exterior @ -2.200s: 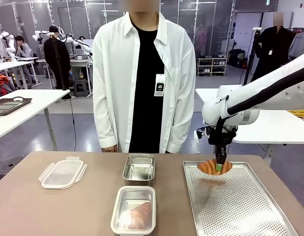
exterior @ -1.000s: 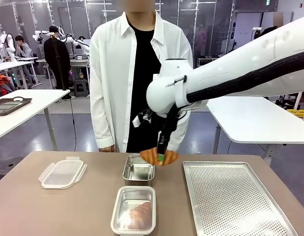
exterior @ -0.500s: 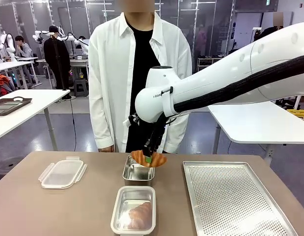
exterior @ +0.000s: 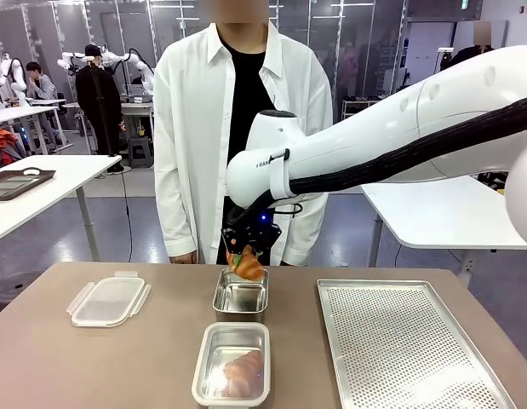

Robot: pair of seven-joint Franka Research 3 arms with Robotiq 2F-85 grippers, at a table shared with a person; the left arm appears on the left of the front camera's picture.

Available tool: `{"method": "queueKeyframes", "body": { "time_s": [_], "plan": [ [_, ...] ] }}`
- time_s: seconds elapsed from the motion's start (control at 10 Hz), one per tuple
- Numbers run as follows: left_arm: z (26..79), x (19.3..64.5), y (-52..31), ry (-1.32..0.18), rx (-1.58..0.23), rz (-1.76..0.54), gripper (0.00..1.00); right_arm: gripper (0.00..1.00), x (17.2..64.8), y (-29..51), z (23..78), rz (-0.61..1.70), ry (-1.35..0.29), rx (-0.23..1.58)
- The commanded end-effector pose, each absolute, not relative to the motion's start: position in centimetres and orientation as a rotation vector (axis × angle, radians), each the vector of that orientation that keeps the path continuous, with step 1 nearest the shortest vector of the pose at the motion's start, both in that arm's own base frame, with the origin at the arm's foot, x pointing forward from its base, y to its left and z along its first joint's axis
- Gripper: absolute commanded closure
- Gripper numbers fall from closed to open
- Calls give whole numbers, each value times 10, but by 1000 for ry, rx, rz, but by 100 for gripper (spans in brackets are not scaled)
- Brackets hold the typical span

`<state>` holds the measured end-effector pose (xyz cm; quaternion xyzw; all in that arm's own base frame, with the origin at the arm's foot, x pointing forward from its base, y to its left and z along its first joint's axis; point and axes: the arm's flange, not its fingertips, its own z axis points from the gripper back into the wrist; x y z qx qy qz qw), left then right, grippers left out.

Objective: Place the bread into the airtight container.
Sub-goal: Pick up a Butter Roll and place it into an empty Airtight Container.

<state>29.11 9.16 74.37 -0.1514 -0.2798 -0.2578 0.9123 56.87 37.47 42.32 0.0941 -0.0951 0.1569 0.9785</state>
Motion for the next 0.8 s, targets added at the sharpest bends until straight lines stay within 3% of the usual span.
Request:
{"method": "queueKeyframes", "body": {
  "time_s": [0.0,0.7],
  "plan": [
    [746,290,93,-575,-302,-549,0,61,570,387,412,188,-202,217],
    [746,290,93,-575,-302,-549,0,61,575,380,390,136,-154,215]
  ]
}}
